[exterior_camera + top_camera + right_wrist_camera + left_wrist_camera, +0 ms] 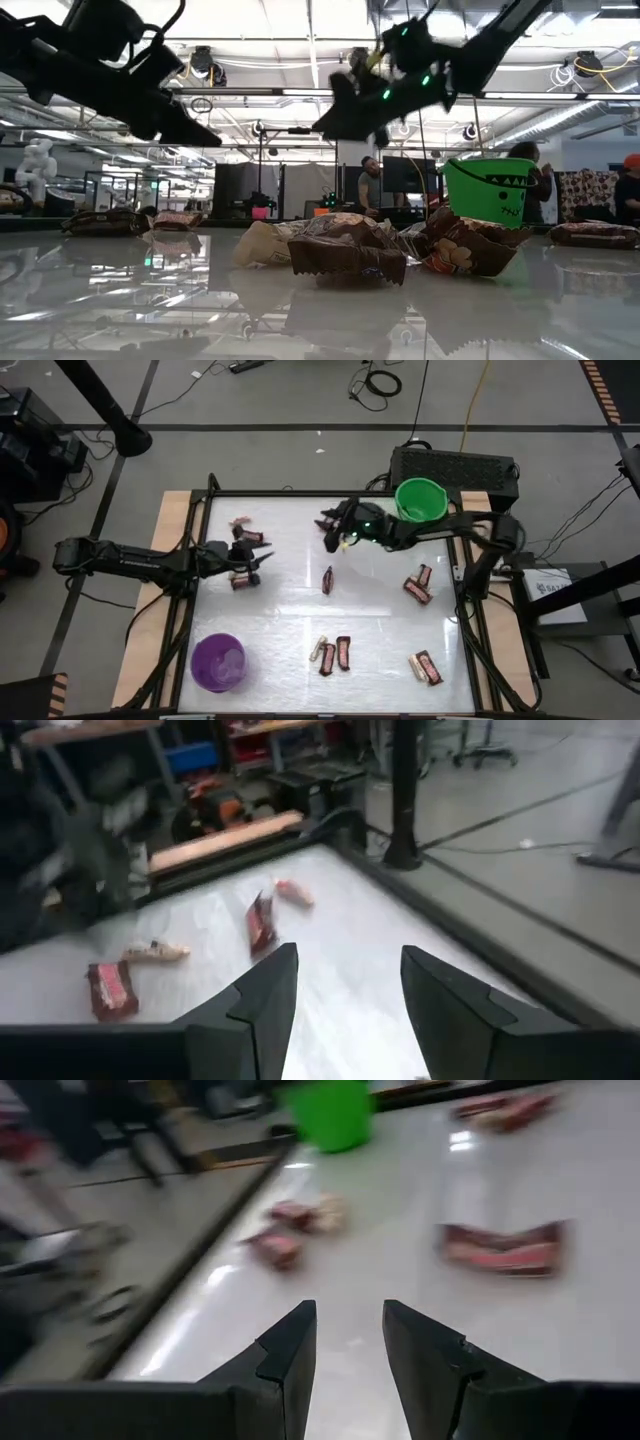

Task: Sort candy by brand, put in halloween buckets
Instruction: Put the brown candy bar into the green bucket

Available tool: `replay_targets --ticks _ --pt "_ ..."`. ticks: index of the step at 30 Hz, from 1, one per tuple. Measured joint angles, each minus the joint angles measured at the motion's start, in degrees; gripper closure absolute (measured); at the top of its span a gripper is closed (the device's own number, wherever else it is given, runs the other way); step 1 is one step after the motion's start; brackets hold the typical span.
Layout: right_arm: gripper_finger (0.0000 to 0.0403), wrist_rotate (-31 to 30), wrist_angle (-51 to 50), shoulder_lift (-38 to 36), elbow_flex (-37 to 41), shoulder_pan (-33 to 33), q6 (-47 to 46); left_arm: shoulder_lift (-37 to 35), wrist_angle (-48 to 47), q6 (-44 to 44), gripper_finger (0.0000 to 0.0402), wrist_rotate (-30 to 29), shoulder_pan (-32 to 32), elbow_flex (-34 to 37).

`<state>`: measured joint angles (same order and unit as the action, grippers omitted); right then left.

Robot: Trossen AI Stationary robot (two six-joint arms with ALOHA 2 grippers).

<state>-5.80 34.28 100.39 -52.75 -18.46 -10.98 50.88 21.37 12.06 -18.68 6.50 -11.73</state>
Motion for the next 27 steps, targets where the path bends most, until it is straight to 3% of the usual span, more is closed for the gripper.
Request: replay_targets --ticks 3,6,19,27 --pt "0.0232 1.40 0.56 6.37 -4.39 0.36 -0.65 -2.14 -1.40 0.32 0.0274 -8.92 0.00 -0.02" --pt "0.0232 1.61 -2.08 12.30 -11.05 1.52 -1.74 -4.43 -2.62 0.32 0.0274 -13.28 0.02 -0.02" --pt "0.0232 1.49 -29.35 31.86 -46.04 4.66 -4.66 -14.39 -8.85 -2.93 0.0274 -18.18 -0.01 -0.02" --pt "0.0232 1.72 -33.53 41.12 -59.97 4.44 -6.80 -18.60 -13.19 -4.14 0.0274 -17.83 -0.04 -0.02"
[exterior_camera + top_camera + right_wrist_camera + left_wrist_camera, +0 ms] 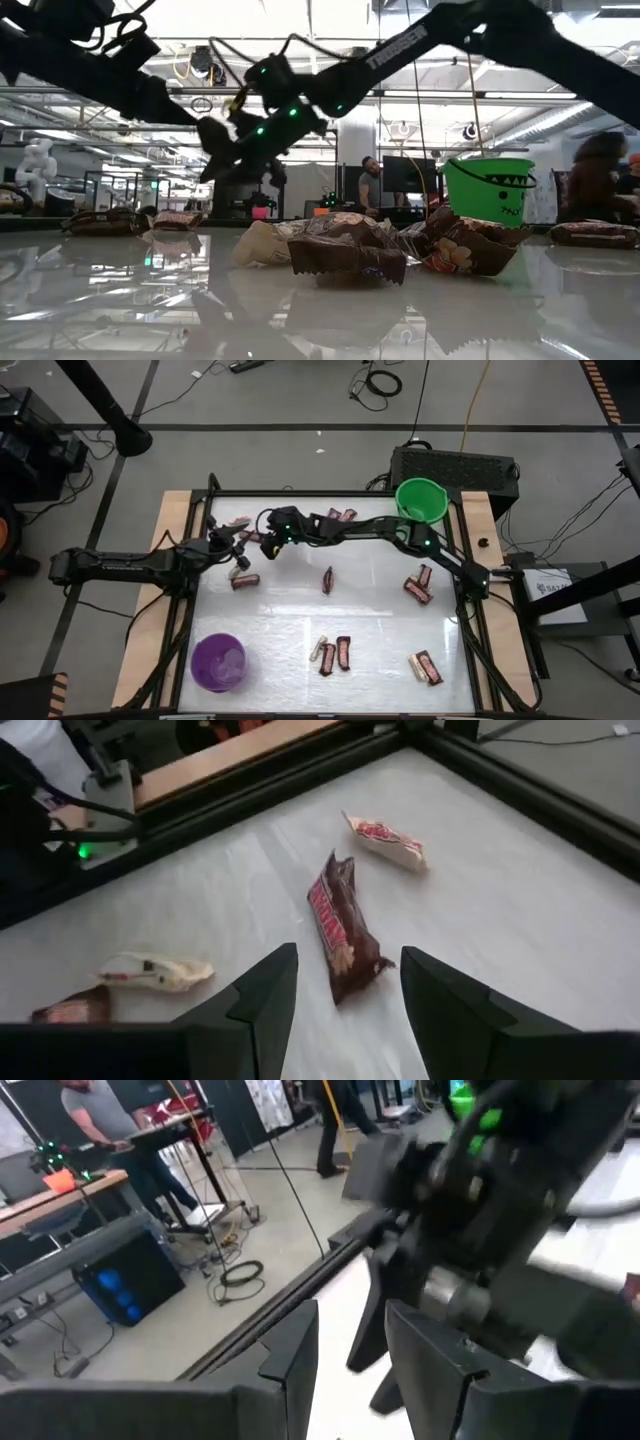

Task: Sort candy by brand, put in halloween buckets
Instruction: Put the brown candy bar into the green bucket

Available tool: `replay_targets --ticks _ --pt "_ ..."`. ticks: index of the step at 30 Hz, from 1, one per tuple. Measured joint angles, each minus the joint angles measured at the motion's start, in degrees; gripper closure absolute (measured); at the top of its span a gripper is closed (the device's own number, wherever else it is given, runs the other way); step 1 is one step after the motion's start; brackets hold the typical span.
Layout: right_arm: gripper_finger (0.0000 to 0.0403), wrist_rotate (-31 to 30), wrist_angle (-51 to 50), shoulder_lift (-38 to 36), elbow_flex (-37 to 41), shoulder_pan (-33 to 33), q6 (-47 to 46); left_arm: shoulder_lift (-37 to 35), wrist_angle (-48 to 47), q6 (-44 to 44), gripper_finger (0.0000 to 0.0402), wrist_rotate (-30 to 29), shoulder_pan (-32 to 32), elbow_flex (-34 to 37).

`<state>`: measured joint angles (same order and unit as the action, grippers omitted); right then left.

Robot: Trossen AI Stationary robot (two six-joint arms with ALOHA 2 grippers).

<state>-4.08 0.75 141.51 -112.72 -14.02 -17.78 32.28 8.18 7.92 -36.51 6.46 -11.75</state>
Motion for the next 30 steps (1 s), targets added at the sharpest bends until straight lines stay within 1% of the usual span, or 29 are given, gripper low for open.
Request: replay_targets --ticks 5,9,16,26,30 --pt "0.0232 1.34 -1.04 5.73 -5.88 -0.02 -1.66 -0.75 -1.21 0.02 0.0274 0.24 0.00 -0.02" --pt "0.0232 1.49 -1.33 8.41 -7.94 -0.30 -2.80 -0.73 -1.30 0.07 0.0274 0.26 0.00 -0.02" --pt "0.0232 1.51 -1.02 9.36 -8.60 -0.70 -2.73 -0.71 -1.32 0.35 0.0274 0.28 0.00 -0.02" --pt "0.0232 -0.04 -0.24 9.36 -8.60 -0.59 -2.04 -0.71 -0.70 0.37 0.0274 0.26 0.00 -0.02" --pt "0.0238 1.68 -1.32 9.36 -8.60 -0.47 -0.47 -0.71 0.35 1.28 0.0274 0.26 0.00 -0.02"
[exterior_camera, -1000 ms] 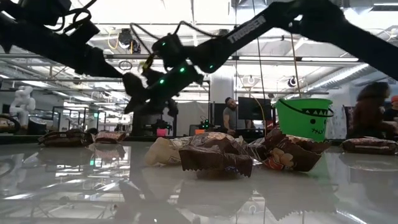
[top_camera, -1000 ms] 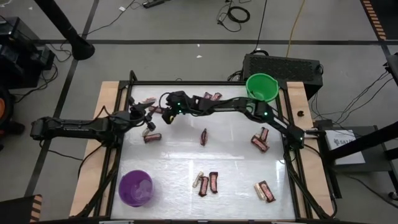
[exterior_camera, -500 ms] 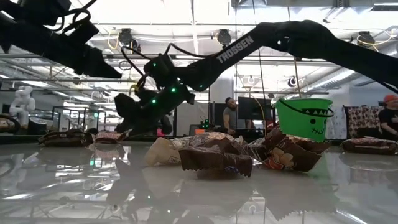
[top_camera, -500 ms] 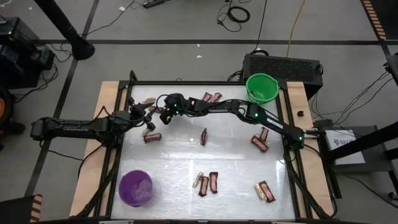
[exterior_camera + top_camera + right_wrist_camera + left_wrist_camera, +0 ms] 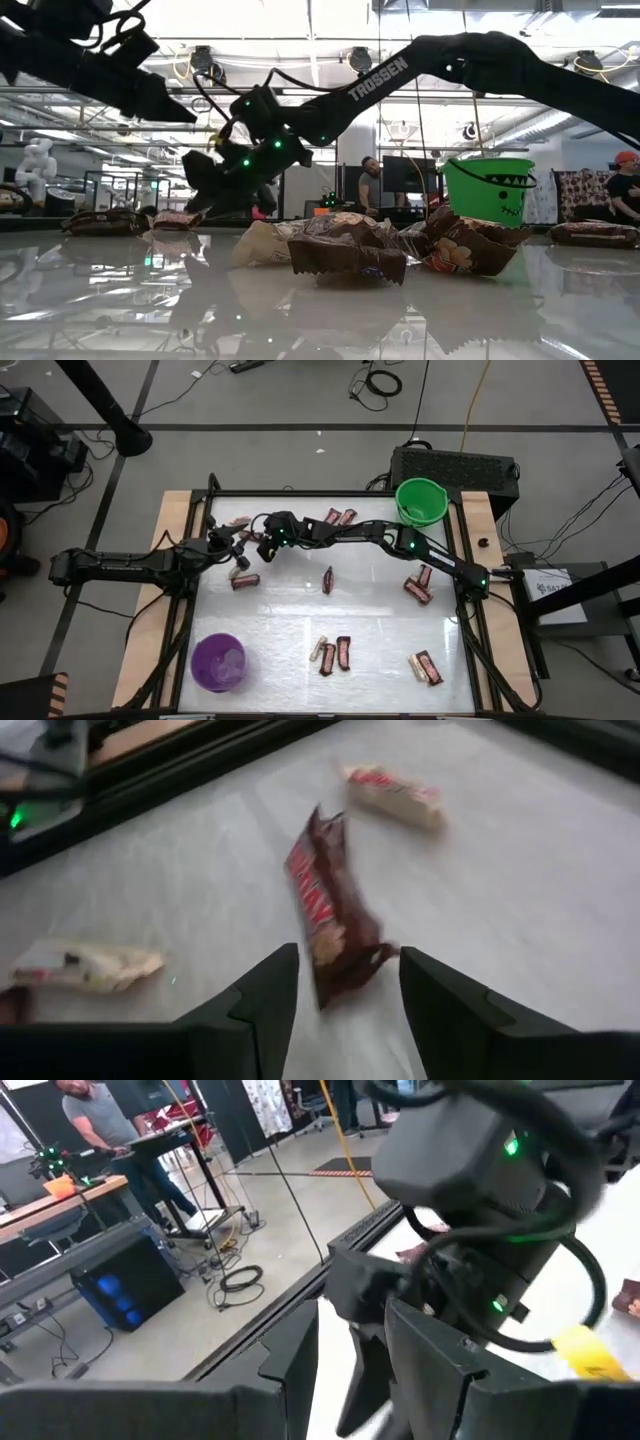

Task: Sort candy by brand, put in halloween buckets
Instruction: Put the brown candy bar into the green bucket

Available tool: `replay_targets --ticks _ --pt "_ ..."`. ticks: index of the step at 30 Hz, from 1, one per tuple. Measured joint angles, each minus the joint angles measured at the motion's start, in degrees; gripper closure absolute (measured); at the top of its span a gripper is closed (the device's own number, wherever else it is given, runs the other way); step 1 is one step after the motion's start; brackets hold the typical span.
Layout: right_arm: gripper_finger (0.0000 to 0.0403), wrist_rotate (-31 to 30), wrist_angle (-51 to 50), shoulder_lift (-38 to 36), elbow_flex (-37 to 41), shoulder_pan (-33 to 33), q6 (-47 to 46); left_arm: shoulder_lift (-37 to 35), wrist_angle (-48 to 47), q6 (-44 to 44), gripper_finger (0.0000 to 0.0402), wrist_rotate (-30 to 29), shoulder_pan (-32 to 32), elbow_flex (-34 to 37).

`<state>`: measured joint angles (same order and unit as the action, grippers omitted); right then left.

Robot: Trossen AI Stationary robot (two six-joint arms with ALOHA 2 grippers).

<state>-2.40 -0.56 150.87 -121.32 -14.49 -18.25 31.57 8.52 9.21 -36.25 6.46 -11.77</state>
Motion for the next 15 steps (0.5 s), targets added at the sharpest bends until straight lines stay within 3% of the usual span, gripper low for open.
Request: replay_targets --ticks 3,9,15 --pt "0.0253 4.21 0.17 0.42 0.00 0.00 1.32 0.00 0.08 0.21 0.0274 0.00 0.00 0.00" --pt "0.0295 3.33 1.25 1.22 0.10 0.47 2.94 0.00 0.51 0.74 0.0274 0.00 0.00 0.00" --pt "0.0390 3.96 1.36 1.42 0.04 0.47 4.64 0.00 0.49 1.73 0.0274 0.00 0.00 0.00"
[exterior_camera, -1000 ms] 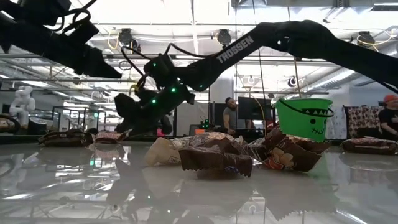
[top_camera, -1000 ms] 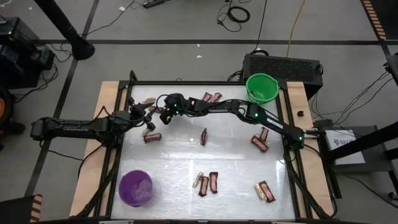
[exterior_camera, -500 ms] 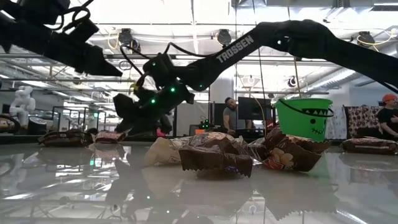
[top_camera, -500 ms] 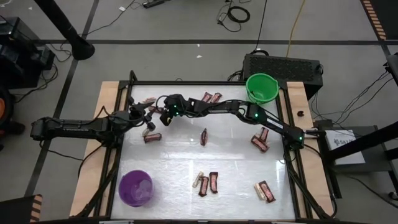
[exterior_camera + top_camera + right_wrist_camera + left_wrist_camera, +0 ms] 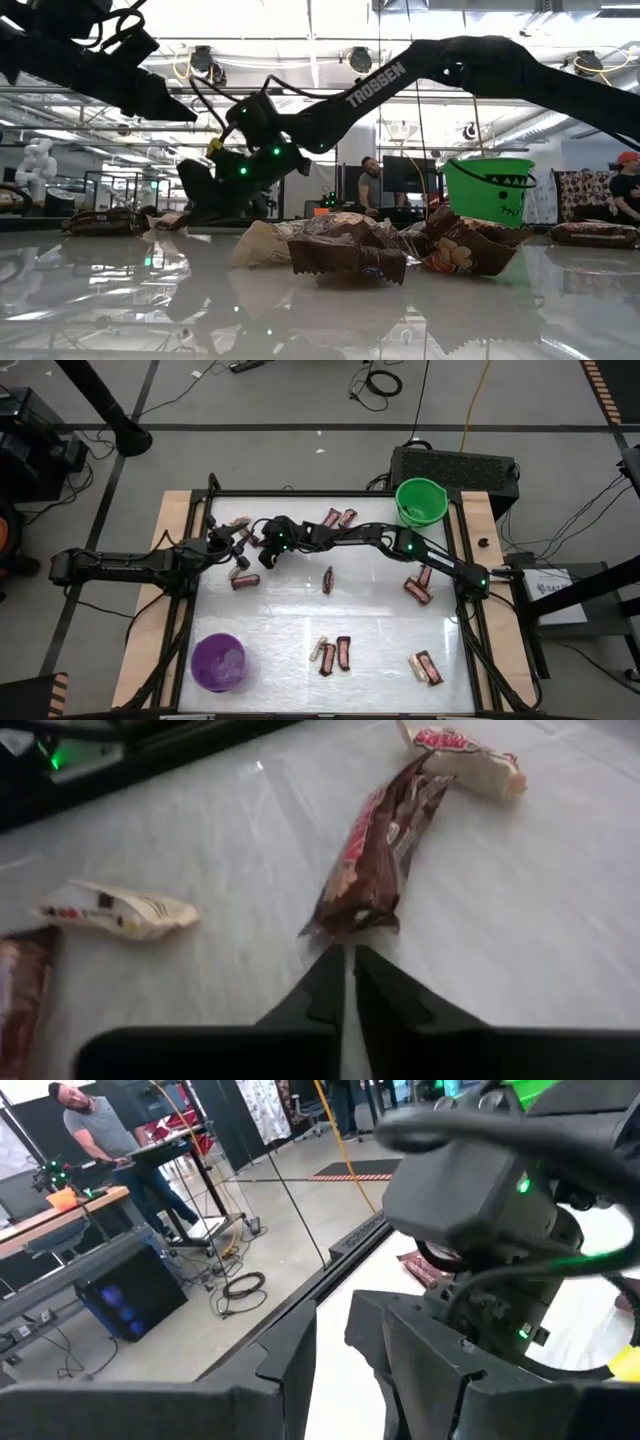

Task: Sort candy by brand, put in halloween buckets
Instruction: Put the brown candy bar into the green bucket

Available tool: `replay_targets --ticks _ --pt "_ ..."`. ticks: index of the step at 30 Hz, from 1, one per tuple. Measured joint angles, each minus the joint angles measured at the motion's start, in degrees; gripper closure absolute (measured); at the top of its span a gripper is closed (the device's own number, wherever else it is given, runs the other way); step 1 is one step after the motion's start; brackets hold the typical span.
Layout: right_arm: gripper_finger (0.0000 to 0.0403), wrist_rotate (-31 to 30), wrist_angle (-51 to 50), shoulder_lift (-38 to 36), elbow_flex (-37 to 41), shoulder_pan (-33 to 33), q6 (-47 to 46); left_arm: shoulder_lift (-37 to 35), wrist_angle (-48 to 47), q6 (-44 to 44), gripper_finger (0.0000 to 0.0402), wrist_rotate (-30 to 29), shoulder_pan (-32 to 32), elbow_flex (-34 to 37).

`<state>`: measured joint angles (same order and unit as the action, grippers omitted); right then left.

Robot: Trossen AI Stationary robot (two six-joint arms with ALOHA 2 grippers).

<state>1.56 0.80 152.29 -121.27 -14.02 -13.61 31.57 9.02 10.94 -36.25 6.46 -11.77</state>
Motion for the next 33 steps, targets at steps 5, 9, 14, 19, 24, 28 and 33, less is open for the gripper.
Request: replay_targets --ticks 5,9,14,19,24,28,33 --pt "0.0398 0.02 0.56 -0.82 0.00 0.00 -0.53 0.00 -1.02 -0.07 0.0274 0.00 0.00 0.02" --pt "0.0400 -0.06 1.26 -1.58 0.00 0.00 -0.79 0.02 -2.19 -1.32 0.0274 0.00 0.00 0.02" --pt "0.0363 -1.78 2.25 -1.91 0.00 0.00 -0.25 0.02 -2.30 -2.04 0.0274 0.21 0.00 0.02" --pt "0.0283 -3.19 5.52 -1.56 -0.01 0.17 -0.09 0.02 -1.81 -2.93 0.0274 1.34 0.00 0.02" --pt "0.0190 -6.14 5.48 -0.13 0.00 0.37 -1.92 0.02 -0.37 -2.68 0.0274 1.73 0.00 0.02" --pt "0.0138 -7.47 8.63 1.28 0.05 0.96 -0.65 0.02 0.37 -1.89 0.0274 1.74 0.00 0.03" --pt "0.0128 -9.19 9.55 2.54 0.05 1.74 -0.25 0.02 1.16 -1.07 0.0274 1.75 0.00 0.04"
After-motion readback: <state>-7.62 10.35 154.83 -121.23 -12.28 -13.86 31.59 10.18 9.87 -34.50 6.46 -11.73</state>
